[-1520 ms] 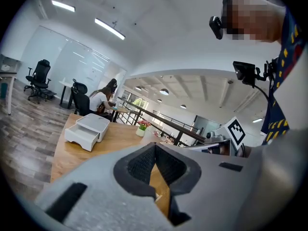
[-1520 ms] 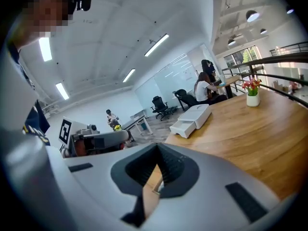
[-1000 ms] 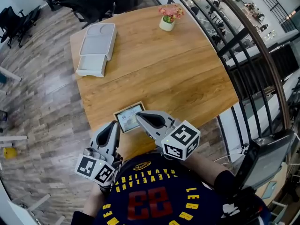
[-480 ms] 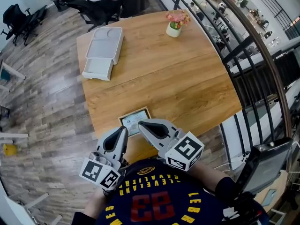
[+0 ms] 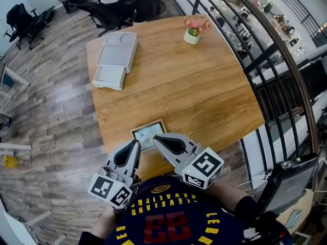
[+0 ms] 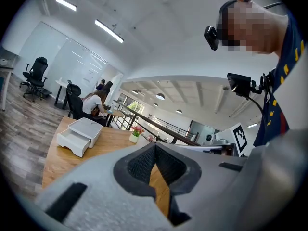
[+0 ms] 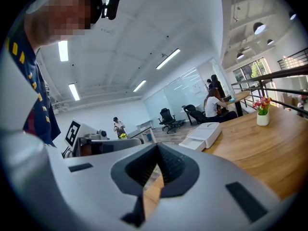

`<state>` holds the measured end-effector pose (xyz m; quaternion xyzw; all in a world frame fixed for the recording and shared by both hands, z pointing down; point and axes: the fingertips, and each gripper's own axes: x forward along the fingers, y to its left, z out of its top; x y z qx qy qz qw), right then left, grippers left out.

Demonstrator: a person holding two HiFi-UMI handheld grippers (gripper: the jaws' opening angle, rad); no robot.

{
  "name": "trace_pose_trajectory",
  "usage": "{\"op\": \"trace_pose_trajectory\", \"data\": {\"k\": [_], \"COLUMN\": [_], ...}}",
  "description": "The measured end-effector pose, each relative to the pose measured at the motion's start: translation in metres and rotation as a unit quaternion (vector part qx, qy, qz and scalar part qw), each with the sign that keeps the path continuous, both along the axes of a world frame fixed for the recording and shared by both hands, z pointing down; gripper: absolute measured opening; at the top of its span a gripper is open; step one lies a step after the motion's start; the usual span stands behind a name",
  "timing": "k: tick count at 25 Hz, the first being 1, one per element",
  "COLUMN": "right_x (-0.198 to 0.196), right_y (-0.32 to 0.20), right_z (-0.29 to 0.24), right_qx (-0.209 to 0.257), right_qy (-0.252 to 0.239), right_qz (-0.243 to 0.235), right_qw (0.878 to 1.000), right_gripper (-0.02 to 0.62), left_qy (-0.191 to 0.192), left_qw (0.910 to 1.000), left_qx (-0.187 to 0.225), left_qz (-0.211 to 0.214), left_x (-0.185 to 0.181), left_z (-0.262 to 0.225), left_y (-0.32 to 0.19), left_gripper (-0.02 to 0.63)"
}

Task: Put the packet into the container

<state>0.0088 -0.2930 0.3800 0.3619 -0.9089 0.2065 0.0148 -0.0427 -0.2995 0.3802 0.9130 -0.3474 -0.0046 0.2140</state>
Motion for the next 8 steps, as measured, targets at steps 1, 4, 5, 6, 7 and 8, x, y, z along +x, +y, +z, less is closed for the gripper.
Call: {"op": "trace_pose_trajectory", "data": {"k": [1,4,5,6,7,8], "right_x": [0.000,0.004,0.006,0.007,0.009,0.011], "right_y": [0.000,0.001,0.000,0.000,0.000,0.000], "right_z": [0.000,-0.002,-0.003,-0.003,-0.003,-0.004], "right_qx": [0.001,0.002,0.003,0.004,0.004,0.004], "right_qy": [0.000,0.001,0.001,0.001,0.001,0.001], "right_qz": [-0.001,0.000,0.000,0.001,0.003,0.004], "right_qw": [1.000,1.000,1.000,1.000,1.000,1.000], "right_gripper": [0.011,0.011,0.011,0.011,0.011,0.011], "left_qy": [-0.001,-0.003,-0.005,-0.007,-0.009,-0.011], "left_qw": [1.0000,1.0000,1.0000,1.0000,0.9999,0.9999], "left_qx": [0.000,0.000,0.000,0.001,0.002,0.004], "left_qz": [0.001,0.003,0.004,0.005,0.006,0.006], "left_x": [0.001,0.005,0.007,0.008,0.009,0.011], "left_z": [0.000,0.000,0.000,0.000,0.000,0.000], "left_y": [0.000,0.000,0.000,0.000,-0.001,-0.001], "left_gripper": [0.008,0.008,0.008,0.008,0.008,0.008]}}
